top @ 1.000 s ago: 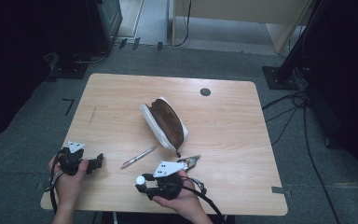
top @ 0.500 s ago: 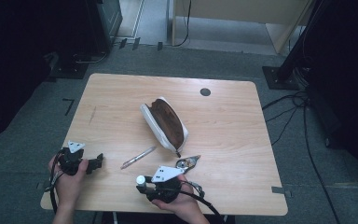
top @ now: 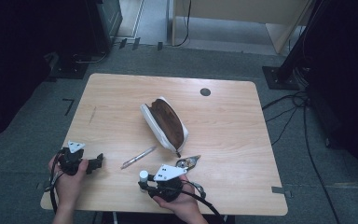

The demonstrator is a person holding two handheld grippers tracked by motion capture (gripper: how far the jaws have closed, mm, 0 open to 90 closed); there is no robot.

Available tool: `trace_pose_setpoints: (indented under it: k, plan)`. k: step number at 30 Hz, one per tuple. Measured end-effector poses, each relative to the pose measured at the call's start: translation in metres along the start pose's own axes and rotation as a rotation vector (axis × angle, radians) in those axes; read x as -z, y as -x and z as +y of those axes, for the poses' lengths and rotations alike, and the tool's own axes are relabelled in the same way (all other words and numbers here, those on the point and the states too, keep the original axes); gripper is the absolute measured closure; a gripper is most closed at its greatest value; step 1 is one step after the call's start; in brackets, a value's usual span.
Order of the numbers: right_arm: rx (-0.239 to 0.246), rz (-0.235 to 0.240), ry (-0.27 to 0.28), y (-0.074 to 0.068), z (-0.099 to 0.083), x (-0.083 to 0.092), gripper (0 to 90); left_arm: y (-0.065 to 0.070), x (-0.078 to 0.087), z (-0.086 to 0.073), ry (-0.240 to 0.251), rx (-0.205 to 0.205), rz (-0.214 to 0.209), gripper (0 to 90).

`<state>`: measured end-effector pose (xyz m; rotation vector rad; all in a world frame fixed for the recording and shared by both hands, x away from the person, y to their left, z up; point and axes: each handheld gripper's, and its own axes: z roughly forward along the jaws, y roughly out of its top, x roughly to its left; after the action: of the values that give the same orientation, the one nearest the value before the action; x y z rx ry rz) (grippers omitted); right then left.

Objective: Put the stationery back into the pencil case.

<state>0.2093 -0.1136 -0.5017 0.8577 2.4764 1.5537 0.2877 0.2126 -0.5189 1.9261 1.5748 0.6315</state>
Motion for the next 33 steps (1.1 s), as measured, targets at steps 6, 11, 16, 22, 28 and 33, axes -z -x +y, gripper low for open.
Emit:
trace_pose_setpoints:
  k: [6, 11, 16, 22, 28, 33]
  plan:
    - [-0.032, -0.001, 0.038, 0.005, 0.007, 0.009, 66.1, 0.0, 0.0, 0.0, 0.0, -0.001, 0.0, 0.0]
    - [-0.04, -0.027, 0.071, 0.011, 0.014, 0.022, 66.1, 0.0, 0.0, 0.0, -0.001, -0.001, 0.0, 0.0]
    - [-0.044, -0.055, 0.101, 0.015, 0.022, 0.035, 66.0, 0.0, 0.0, 0.0, 0.0, -0.001, 0.0, 0.0]
    - [-0.043, -0.091, 0.13, 0.022, 0.033, 0.051, 66.1, 0.0, 0.0, 0.0, 0.0, -0.001, 0.0, 0.0]
    - [-0.046, -0.125, 0.167, 0.03, 0.044, 0.067, 66.1, 0.0, 0.0, 0.0, 0.0, -0.001, 0.0, 0.0]
    - [-0.049, -0.151, 0.191, 0.037, 0.052, 0.078, 66.0, 0.0, 0.0, 0.0, 0.0, -0.001, 0.0, 0.0]
